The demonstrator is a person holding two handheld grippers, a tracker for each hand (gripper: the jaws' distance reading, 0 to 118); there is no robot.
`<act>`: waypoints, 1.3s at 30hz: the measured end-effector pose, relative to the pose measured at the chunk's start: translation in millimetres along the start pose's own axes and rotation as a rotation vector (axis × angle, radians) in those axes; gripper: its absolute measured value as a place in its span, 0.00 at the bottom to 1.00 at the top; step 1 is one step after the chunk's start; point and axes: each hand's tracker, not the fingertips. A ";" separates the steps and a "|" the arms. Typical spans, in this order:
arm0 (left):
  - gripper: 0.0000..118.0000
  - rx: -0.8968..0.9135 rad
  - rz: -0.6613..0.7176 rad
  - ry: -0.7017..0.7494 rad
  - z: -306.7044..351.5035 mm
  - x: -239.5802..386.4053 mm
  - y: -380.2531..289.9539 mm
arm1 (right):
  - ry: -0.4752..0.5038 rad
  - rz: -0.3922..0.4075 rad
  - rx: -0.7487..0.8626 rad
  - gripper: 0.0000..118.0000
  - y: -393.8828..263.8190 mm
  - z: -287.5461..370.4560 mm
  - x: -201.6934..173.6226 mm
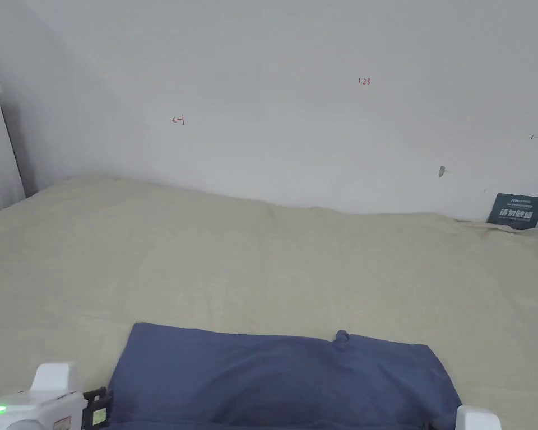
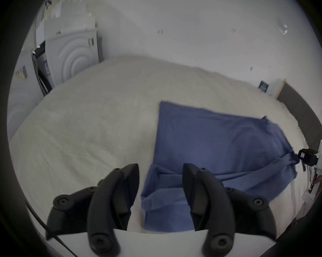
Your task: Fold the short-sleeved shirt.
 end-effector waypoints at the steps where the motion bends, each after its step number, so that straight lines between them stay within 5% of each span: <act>1: 0.46 0.044 -0.002 -0.006 11.5 3.3 -4.6 | 0.002 -0.001 0.022 0.39 -2.8 11.3 -2.9; 5: 0.43 0.160 -0.073 0.026 62.0 19.3 -31.6 | 0.005 -0.017 0.090 0.38 -18.1 53.2 -15.6; 9: 0.14 0.254 -0.083 0.064 101.0 29.8 -63.7 | -0.003 -0.018 0.140 0.08 -39.6 85.8 -25.7; 15: 0.00 0.317 -0.103 0.068 141.2 39.7 -104.1 | -0.016 -0.015 0.213 0.01 -64.5 129.1 -36.0; 23: 0.00 0.196 -0.052 0.050 148.8 38.3 -117.1 | -0.001 0.020 0.222 0.00 -83.1 158.8 -45.6; 31: 0.00 -0.030 0.117 -0.072 65.5 -13.1 -58.8 | -0.010 0.033 0.203 0.00 -86.7 154.0 -45.4; 37: 0.00 -0.158 0.051 -0.011 15.9 -19.6 -38.3 | -0.015 0.039 0.191 0.01 -82.7 152.3 -42.8; 39: 0.16 -0.216 0.046 -0.012 5.7 -16.6 -36.0 | -0.016 0.043 0.188 0.00 -83.2 151.8 -41.0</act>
